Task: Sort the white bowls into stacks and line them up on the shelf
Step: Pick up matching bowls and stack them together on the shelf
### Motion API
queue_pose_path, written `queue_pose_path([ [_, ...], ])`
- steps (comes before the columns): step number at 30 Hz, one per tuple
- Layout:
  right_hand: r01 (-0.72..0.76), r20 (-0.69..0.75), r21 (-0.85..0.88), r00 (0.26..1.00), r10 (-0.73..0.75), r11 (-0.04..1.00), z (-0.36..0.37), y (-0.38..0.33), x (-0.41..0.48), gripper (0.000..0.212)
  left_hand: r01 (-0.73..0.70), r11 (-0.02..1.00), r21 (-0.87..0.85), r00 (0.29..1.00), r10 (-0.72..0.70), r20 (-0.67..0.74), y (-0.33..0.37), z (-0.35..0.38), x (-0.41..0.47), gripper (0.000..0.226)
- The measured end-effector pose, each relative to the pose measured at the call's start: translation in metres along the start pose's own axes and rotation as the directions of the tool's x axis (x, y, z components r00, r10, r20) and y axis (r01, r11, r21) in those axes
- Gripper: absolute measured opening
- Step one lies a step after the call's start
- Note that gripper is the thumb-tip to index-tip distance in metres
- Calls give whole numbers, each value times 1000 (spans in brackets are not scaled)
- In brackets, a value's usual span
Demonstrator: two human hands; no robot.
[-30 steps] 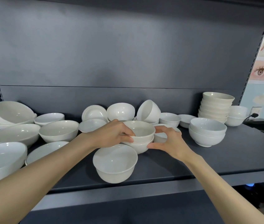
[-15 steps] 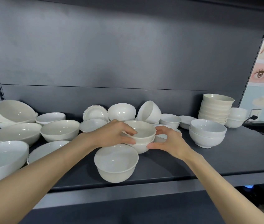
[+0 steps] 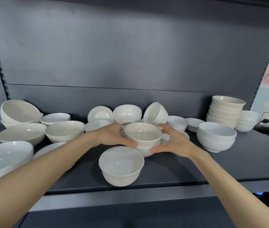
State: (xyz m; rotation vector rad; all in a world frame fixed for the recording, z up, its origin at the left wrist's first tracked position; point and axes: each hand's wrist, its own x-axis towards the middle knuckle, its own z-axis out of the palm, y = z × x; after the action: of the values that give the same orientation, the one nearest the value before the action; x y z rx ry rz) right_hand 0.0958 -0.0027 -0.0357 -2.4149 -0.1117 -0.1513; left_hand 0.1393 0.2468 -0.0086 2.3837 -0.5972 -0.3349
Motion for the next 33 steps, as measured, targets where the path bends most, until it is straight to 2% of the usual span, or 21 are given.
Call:
queue_pose_path([
  [4, -42, 45, -17, 998, 42, 999, -7, -3, 3, 102, -42, 993, -115, 996, 51, 77, 8, 6, 1, 42],
  [8, -36, 119, -14, 992, 37, 999, -9, -6, 10, 105, -54, 978, -202, 996, 67, 58, 9, 8, 4, 31],
  [13, -14, 79, 37, 997, 11, 999, -9, -10, 8, 102, -37, 977, -210, 999, 35, -13, 9, 12, 5, 26],
  [17, -7, 80, 100, 997, -1, 995, -10, -13, 8, 108, -17, 970, -242, 998, 4, -55, 6, 13, 5, 31],
  [22, 7, 71, 225, 997, -24, 974, -13, -15, 15, 115, -16, 965, -262, 991, -21, -135, 5, 6, 5, 54],
  [25, 45, 56, 292, 996, -64, 955, -20, -22, 20, 113, -44, 961, -273, 979, -13, -202, 9, -4, 1, 68],
  [29, 106, 42, 341, 991, -128, 934, -25, -39, 23, 105, -76, 945, -317, 963, -13, -270, 12, -17, -11, 55],
  [33, 147, 16, 362, 986, -164, 921, -20, -61, 23, 102, -116, 932, -343, 936, -13, -351, 6, -28, -33, 54],
])
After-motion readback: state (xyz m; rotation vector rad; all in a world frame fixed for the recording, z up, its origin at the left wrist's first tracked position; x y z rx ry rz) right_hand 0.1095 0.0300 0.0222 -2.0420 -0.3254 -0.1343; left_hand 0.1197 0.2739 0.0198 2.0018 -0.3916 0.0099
